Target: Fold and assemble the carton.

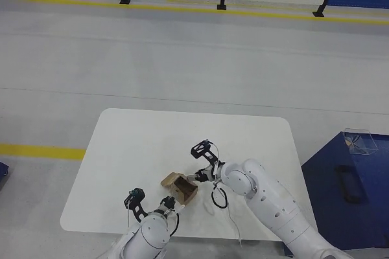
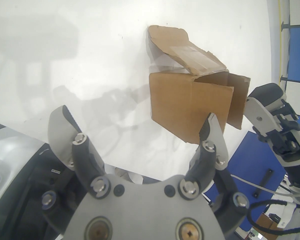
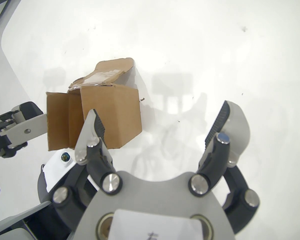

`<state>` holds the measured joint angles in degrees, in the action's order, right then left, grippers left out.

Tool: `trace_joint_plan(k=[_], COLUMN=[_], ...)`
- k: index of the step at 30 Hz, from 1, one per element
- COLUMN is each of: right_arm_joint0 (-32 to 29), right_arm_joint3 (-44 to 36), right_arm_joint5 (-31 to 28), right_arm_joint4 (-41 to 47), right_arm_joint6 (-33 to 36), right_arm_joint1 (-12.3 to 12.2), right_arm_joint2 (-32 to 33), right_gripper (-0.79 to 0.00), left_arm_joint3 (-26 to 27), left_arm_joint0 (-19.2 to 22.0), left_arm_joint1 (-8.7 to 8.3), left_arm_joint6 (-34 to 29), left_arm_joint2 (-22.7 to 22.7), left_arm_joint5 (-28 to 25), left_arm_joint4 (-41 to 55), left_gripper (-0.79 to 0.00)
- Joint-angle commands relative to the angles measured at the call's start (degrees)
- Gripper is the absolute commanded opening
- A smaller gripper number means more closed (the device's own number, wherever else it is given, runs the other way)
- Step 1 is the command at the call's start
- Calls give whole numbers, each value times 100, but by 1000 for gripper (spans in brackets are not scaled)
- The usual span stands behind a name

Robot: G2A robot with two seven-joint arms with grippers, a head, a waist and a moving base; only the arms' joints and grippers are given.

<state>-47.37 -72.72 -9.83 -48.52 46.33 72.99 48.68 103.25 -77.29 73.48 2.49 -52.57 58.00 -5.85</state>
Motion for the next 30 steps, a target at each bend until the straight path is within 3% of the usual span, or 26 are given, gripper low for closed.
trace_joint_plan(k=[1,16,23,30], right_arm_joint0=[30,192,140,22], right_arm_joint3=[60,459,367,29], right_arm_joint5=[-33,-20,-118,-526], right_arm_joint4=[36,-244,-739,-281], right_arm_joint6=[16,-116,-389,-691], right_arm_joint1=[17,157,143,45], right_arm_joint2=[-23,-276,-287,257], right_gripper=[0,0,0,0], left_arm_joint3=[-79,-885,-539,268], left_arm_joint0=[46,380,250,-51], left_arm_joint1=[51,539,664,721], left_arm_joint6=[22,257,507,692], left_arm_joint2=[49,113,-7,-292], left_arm_joint5=[0,0,0,0], left_arm_joint4=[-14,307,527,811], left_gripper=[0,0,0,0])
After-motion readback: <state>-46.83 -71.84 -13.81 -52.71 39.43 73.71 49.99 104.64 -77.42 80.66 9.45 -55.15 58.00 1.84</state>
